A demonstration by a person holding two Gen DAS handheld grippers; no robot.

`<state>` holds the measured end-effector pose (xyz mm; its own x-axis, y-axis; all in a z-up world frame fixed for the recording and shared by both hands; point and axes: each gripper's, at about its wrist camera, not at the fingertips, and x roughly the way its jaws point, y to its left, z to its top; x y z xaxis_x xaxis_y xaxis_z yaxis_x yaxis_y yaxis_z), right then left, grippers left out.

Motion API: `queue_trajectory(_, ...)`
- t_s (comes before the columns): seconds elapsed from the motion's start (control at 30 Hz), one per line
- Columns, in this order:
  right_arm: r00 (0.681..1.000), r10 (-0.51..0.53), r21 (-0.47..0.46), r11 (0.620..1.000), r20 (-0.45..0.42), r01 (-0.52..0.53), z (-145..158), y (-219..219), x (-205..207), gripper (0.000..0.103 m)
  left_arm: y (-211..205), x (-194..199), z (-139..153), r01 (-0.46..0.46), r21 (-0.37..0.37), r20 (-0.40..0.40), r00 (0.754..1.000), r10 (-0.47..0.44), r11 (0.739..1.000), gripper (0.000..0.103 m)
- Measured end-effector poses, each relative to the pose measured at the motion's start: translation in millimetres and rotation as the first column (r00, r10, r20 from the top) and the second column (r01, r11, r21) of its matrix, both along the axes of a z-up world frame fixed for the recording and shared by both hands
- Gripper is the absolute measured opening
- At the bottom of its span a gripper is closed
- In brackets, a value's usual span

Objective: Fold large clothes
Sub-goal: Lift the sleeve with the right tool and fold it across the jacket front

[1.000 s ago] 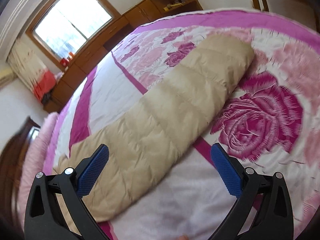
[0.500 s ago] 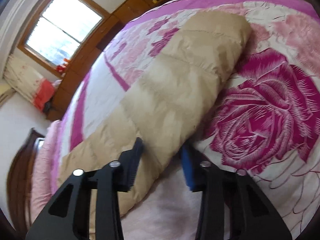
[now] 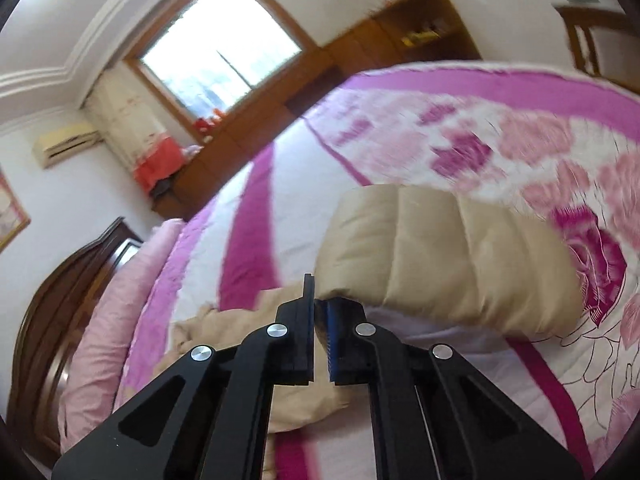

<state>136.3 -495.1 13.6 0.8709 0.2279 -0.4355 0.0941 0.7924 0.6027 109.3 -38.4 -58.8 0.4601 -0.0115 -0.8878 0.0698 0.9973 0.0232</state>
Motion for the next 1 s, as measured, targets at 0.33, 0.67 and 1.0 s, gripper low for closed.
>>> queue_trajectory(0.33,0.986,0.143,-0.049,0.989,0.091,-0.139,66.5,93.7,-14.2,0.005,40.1,-5.5,32.2,-0.036,0.000,0.025,0.999,0.036,0.999,0.100)
queue_trajectory(0.67,0.931,0.365,-0.134,0.924,0.022,-0.359,69.2,219.4,7.6,0.005,92.9,-12.2,57.3,-0.114,-0.011,0.085,0.990,0.114,0.993,0.100)
queue_trajectory(1.0,0.873,0.465,-0.169,0.858,-0.147,-0.486,0.3,316.7,30.8,0.005,131.5,-23.7,51.2,-0.158,0.000,0.094,0.983,0.157,0.988,0.100)
